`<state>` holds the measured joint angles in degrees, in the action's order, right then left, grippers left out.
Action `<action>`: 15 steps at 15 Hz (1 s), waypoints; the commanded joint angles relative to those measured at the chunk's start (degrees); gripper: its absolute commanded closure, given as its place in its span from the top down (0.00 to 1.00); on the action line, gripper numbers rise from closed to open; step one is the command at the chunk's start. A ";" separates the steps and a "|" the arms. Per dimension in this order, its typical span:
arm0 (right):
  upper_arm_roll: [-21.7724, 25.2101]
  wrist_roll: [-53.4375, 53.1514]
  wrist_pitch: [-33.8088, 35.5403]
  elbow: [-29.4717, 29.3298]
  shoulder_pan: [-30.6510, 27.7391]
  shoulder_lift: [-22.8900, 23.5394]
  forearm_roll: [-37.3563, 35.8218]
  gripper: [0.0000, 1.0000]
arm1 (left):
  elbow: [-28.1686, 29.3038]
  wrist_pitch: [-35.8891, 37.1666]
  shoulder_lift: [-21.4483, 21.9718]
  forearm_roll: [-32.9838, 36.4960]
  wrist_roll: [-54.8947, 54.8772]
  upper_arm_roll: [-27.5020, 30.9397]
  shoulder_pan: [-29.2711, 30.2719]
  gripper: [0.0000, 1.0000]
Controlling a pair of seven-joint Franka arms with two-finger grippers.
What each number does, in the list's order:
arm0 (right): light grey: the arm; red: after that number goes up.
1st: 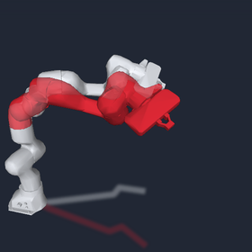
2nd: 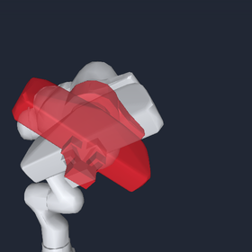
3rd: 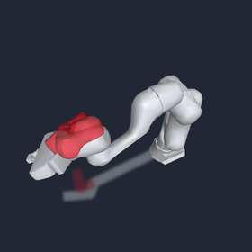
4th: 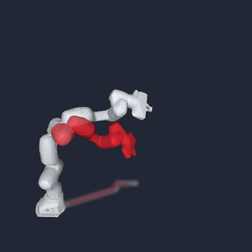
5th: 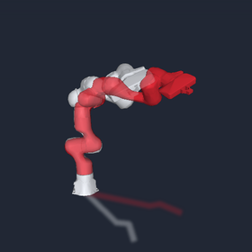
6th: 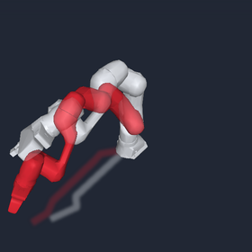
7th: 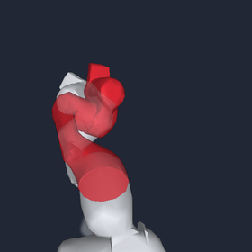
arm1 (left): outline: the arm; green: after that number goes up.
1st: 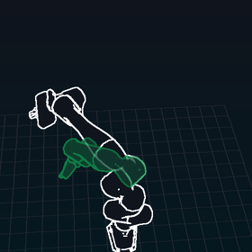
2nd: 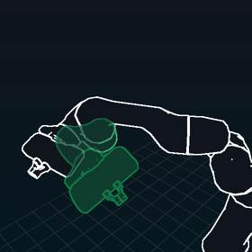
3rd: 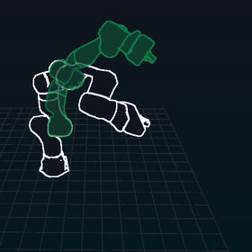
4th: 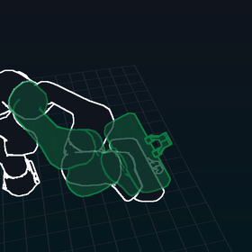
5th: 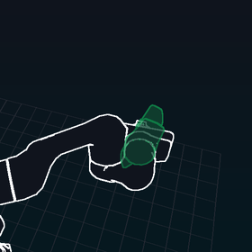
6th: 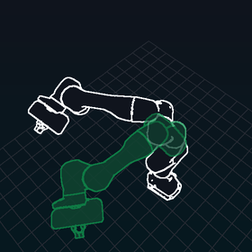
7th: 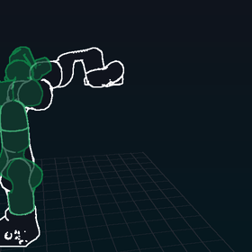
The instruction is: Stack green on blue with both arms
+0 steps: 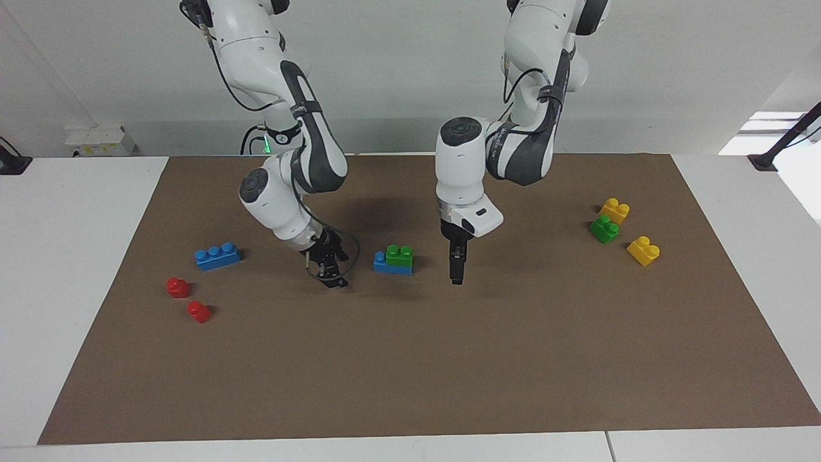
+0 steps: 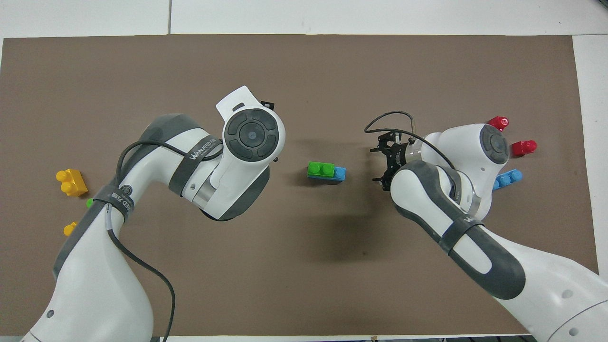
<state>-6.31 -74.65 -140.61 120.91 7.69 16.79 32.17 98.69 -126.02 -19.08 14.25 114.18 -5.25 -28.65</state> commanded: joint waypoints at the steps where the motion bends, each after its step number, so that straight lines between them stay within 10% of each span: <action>1: -0.20 5.81 5.59 -1.46 -3.55 -2.37 -3.76 0.79 | 0.98 3.75 3.43 -2.90 -9.47 -0.47 2.54 1.00; 6: -0.46 11.70 19.30 -11.38 -7.68 -3.60 -20.02 0.92 | 0.89 8.58 7.65 -7.65 -23.27 -0.47 7.55 1.00; 15: -0.46 40.95 31.26 -19.22 -10.68 -9.57 -26.63 1.00 | 0.54 20.45 16.88 -14.42 -53.24 -0.29 18.71 1.00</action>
<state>-6.06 -40.47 -112.28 102.96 -2.31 9.46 7.91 98.56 -108.60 -5.11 1.80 67.85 -5.15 -12.81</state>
